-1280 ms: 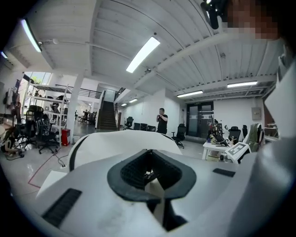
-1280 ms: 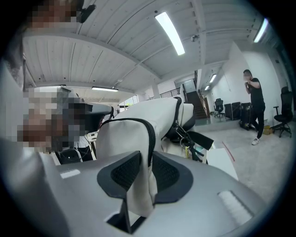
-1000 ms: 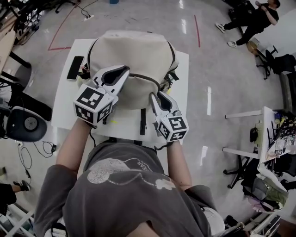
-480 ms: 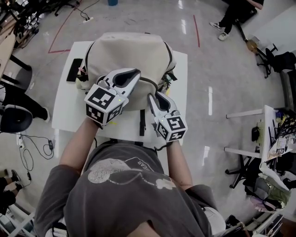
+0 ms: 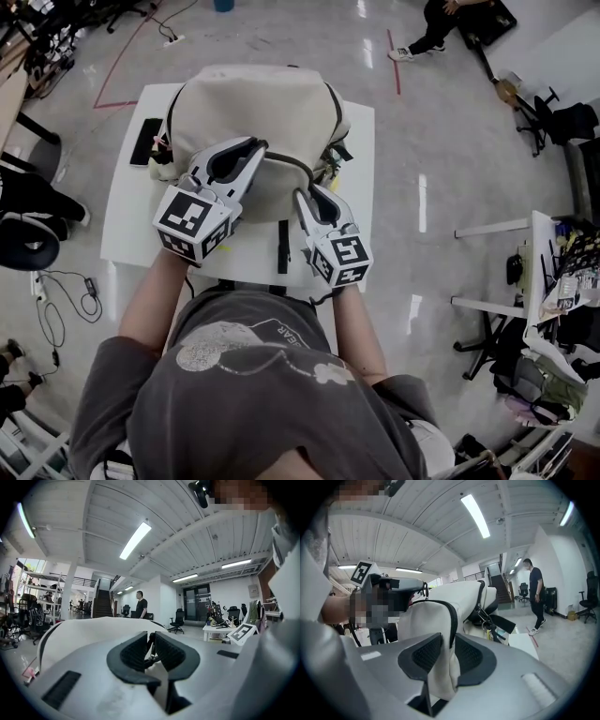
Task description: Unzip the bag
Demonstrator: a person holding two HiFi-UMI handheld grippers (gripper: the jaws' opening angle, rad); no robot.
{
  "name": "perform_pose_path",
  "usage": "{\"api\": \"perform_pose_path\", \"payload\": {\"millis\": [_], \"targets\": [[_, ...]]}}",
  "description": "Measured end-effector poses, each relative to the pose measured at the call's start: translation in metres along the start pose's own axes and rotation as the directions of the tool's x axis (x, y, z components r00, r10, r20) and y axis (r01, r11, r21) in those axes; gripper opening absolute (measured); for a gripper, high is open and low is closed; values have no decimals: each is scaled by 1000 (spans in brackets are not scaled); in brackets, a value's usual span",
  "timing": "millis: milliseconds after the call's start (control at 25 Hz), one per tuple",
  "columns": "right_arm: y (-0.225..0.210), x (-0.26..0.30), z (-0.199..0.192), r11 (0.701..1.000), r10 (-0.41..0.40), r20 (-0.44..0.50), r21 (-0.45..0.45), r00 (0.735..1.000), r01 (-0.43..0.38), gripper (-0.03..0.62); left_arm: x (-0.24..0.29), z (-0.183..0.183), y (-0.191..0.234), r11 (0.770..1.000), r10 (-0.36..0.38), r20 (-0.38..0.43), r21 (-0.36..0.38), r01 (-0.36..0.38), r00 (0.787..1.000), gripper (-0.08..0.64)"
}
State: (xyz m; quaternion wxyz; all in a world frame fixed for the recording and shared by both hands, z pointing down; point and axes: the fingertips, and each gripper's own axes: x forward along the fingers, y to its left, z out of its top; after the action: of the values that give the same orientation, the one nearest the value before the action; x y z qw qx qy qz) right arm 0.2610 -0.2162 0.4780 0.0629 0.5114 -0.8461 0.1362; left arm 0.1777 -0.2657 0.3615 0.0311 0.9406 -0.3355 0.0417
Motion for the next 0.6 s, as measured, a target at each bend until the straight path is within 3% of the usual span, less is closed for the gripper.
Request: {"api": "perform_pose_path", "payload": {"millis": [240, 600], "targets": [[-2, -6, 3, 1000, 0, 18, -6, 1000, 0, 94, -22, 6, 7, 999, 50, 33, 3, -50, 998, 98], [-15, -23, -1, 1000, -11, 18, 24, 1000, 11, 61, -51, -37, -6, 993, 103, -50, -47, -105, 993, 93]]}}
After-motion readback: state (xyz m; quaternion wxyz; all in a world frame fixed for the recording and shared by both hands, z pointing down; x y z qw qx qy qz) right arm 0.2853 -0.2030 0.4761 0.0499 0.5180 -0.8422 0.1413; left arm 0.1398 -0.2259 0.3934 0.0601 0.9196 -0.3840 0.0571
